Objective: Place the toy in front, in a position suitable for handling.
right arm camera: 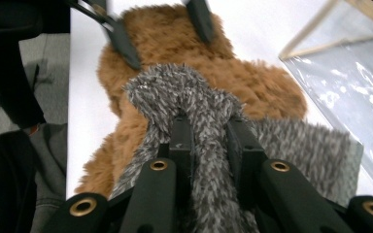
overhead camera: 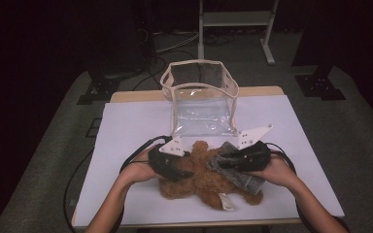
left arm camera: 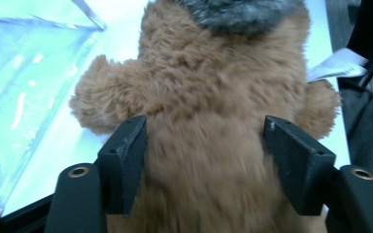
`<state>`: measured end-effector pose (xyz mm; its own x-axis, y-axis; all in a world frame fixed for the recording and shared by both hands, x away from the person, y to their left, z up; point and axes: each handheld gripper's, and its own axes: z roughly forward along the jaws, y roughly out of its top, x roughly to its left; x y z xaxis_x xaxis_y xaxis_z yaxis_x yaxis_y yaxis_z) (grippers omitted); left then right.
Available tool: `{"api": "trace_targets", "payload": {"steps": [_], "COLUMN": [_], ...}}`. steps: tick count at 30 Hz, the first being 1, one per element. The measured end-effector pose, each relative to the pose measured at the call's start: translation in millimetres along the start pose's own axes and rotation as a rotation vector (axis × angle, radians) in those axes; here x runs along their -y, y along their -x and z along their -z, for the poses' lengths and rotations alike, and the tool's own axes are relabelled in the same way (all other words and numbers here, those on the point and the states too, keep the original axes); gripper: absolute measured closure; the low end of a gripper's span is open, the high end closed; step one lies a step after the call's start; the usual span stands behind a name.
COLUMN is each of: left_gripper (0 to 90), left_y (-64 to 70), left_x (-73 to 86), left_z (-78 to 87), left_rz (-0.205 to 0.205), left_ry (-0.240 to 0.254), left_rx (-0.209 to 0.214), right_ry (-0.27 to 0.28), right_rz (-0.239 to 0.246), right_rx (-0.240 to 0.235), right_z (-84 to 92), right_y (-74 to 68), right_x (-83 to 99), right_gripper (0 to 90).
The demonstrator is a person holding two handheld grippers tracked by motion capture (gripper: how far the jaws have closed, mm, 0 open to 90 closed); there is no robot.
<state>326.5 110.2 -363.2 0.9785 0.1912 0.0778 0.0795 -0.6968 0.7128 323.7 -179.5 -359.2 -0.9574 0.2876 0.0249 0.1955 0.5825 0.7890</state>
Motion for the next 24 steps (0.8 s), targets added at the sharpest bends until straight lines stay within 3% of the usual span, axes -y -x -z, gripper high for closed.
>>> {"api": "trace_targets", "payload": {"steps": [2, 5, 10, 14, 17, 24], "left_gripper": [31.8, 30.4, 29.6, 33.4, 38.9, 43.0], "left_y": [0.2, 0.5, 1.9, 3.7, 3.0, 1.9], "left_x": [3.8, 10.6, 31.8, 49.0, 56.0, 44.0], "left_z": [9.9, 22.8, 40.0, 35.4, 26.8, 12.1], "left_rz": [0.011, 0.019, 0.05, 0.083, 0.105, 0.101], "left_ry": [0.024, 0.043, 0.042, 0.031, 0.076, 0.101], "left_rx": [-0.011, -0.023, -0.043, -0.012, 0.02, 0.044], "right_ry": [0.028, 0.034, 0.035, 0.032, 0.024, -0.033], "right_rz": [-0.052, -0.078, -0.086, -0.091, -0.086, -0.054], "right_rx": [-0.016, -0.007, -0.001, 0.003, 0.006, 0.075], "right_z": [3.7, 8.1, 11.0, 11.4, 11.3, 18.3], "right_y": [8.0, 14.4, 17.9, 19.7, 20.1, 20.0], "right_x": [7.5, 15.7, 20.5, 20.9, 19.6, 8.2], "right_gripper": [74.9, 74.9, 74.9, 74.9, 74.9, 74.9]}}
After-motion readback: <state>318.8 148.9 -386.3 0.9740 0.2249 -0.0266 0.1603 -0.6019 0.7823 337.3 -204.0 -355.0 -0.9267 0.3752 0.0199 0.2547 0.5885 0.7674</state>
